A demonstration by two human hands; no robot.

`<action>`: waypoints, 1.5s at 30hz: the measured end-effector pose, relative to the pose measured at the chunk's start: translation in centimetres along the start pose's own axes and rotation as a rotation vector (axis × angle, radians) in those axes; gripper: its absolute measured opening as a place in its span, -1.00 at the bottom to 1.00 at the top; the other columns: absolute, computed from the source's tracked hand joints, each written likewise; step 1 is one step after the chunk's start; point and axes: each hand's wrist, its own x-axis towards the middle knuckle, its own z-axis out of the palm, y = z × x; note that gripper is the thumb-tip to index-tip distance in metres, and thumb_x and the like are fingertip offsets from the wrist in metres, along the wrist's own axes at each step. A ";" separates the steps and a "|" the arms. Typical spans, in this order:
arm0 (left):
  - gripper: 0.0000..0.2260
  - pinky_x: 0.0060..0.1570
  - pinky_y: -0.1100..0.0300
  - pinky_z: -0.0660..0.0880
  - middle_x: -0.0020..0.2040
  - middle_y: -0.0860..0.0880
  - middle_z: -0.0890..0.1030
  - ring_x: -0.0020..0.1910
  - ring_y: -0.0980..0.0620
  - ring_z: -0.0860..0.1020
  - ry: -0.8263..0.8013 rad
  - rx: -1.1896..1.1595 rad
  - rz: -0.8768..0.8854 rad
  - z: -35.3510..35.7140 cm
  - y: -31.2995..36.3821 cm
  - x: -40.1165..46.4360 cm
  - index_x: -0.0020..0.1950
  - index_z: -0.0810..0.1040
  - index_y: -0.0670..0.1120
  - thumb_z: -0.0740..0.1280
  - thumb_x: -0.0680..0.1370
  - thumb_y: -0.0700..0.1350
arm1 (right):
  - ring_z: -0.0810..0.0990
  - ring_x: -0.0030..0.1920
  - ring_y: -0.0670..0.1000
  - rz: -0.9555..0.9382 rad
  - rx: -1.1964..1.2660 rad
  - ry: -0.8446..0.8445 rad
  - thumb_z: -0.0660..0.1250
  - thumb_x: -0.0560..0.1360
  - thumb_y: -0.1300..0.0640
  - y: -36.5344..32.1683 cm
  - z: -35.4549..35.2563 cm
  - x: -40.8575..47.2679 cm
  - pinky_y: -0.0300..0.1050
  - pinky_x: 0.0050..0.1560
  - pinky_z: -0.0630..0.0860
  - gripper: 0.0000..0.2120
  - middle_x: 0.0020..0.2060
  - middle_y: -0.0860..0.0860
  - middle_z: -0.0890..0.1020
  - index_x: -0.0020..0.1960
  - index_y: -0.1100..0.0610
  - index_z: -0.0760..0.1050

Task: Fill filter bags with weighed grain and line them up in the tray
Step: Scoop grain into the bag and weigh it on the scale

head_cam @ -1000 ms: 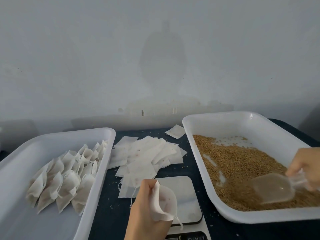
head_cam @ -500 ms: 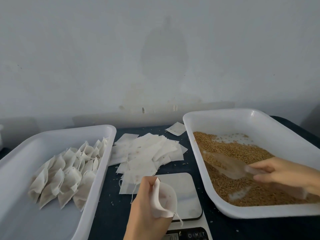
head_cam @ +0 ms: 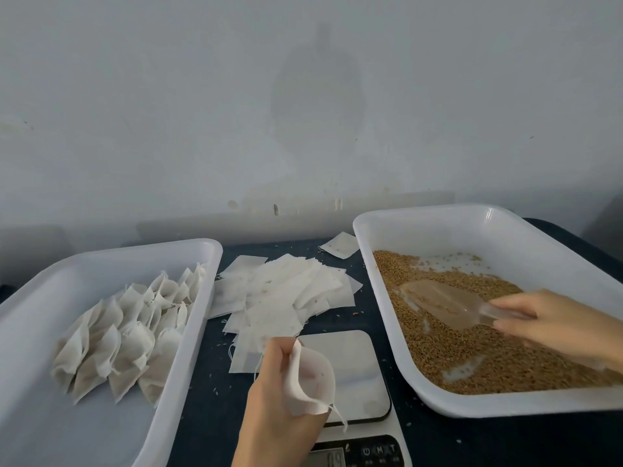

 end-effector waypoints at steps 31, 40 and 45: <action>-0.72 -0.29 0.44 0.41 -0.17 0.19 0.51 -0.25 0.26 0.47 -0.246 0.005 0.029 -0.8 1.5 2.2 -0.08 0.38 0.17 0.36 0.29 -0.06 | 0.63 -0.35 -0.09 -0.260 0.155 -0.064 0.39 0.16 -0.44 -3.6 -3.9 -3.9 -0.28 -0.29 0.56 -0.52 -0.14 -0.11 0.71 0.07 -0.44 0.49; -0.71 -0.27 0.46 0.41 -0.15 0.14 0.55 -0.22 0.28 0.48 -0.402 0.020 0.003 -1.9 2.4 3.0 -0.01 0.42 0.07 0.38 0.32 -0.09 | 0.66 -0.11 -0.15 -0.404 -0.062 -0.362 0.31 0.14 -0.56 -7.6 -5.1 -4.6 -0.23 -0.04 0.59 -0.41 0.08 -0.40 0.58 0.16 -0.52 0.37; -0.70 -0.32 0.45 0.38 -0.18 0.18 0.54 -0.26 0.29 0.48 -0.467 0.073 0.003 -2.1 2.4 3.3 -0.01 0.42 0.12 0.39 0.33 -0.11 | 0.53 0.04 -0.41 -0.449 -0.149 -0.377 0.24 0.06 -0.62 -9.5 -5.7 -4.4 -0.32 -0.02 0.43 -0.38 0.03 -0.52 0.53 0.11 -0.60 0.32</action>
